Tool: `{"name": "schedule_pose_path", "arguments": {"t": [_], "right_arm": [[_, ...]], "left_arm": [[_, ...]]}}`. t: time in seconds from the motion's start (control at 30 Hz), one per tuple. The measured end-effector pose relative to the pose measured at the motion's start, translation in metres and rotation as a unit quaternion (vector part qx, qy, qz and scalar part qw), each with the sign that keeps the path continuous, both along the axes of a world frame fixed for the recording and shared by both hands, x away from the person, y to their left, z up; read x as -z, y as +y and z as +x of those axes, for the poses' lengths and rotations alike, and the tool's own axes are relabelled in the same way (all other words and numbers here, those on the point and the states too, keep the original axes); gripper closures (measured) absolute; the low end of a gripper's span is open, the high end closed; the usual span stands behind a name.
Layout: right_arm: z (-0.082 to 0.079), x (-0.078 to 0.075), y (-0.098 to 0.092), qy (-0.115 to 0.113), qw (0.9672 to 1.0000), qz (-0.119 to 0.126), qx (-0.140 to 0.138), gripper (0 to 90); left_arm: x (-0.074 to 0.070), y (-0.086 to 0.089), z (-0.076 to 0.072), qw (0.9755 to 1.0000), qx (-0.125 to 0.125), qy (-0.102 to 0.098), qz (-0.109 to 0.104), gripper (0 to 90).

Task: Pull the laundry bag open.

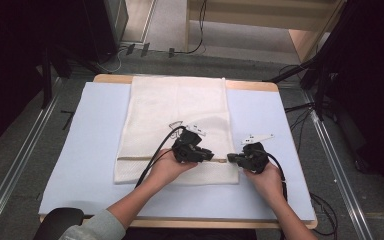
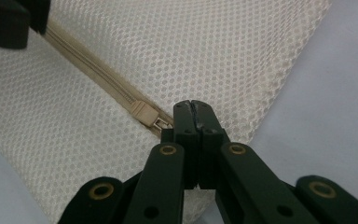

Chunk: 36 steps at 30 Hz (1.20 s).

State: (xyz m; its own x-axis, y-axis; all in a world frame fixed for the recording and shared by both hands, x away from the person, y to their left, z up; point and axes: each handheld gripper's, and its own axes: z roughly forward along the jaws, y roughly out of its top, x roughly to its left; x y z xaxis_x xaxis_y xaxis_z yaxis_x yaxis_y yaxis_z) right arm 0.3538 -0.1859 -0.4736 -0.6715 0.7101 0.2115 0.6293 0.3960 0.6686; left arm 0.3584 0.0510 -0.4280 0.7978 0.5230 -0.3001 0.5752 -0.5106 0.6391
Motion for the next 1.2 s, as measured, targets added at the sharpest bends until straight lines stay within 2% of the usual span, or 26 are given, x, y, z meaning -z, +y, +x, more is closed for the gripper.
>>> {"name": "schedule_pose_path", "arguments": {"t": [0.13,0.4,0.47,0.53,0.63,0.87,0.97,1.03,1.2], "right_arm": [[0.001,0.000,-0.001,0.003,1.0000,0.004,-0.001,90.0],[0.000,0.000,-0.001,-0.001,1.0000,0.001,-0.003,90.0],[0.000,0.000,-0.001,-0.002,1.0000,0.001,-0.003,90.0],[0.000,0.000,-0.001,-0.001,1.0000,0.001,-0.002,90.0],[0.000,0.000,0.000,-0.002,1.0000,0.001,-0.002,90.0],[-0.001,0.000,0.000,-0.001,1.0000,0.003,0.001,90.0],[-0.001,0.001,-0.002,0.005,1.0000,0.008,0.003,89.1],[-0.001,0.001,-0.004,0.011,0.9998,0.015,0.007,89.0],[-0.002,0.001,-0.007,0.006,0.9999,0.012,0.009,90.0]], "left_arm": [[0.010,-0.012,0.003,0.9999,-0.001,0.009,0.011,82.8],[0.028,-0.027,0.011,0.9991,-0.010,0.031,0.029,81.4],[0.032,-0.029,0.012,0.9988,-0.014,0.040,0.026,80.4],[0.035,-0.031,0.013,0.9987,-0.013,0.041,0.027,79.7],[0.038,-0.033,0.015,0.9986,-0.021,0.048,0.010,79.7],[0.040,-0.043,0.016,0.9986,-0.012,0.051,0.003,78.8],[0.042,-0.043,0.018,0.9988,-0.011,0.048,0.003,82.9],[0.043,-0.041,0.020,0.9983,-0.013,0.057,-0.003,85.6],[0.044,-0.040,0.022,0.9981,-0.011,0.061,-0.005,88.0]]}}
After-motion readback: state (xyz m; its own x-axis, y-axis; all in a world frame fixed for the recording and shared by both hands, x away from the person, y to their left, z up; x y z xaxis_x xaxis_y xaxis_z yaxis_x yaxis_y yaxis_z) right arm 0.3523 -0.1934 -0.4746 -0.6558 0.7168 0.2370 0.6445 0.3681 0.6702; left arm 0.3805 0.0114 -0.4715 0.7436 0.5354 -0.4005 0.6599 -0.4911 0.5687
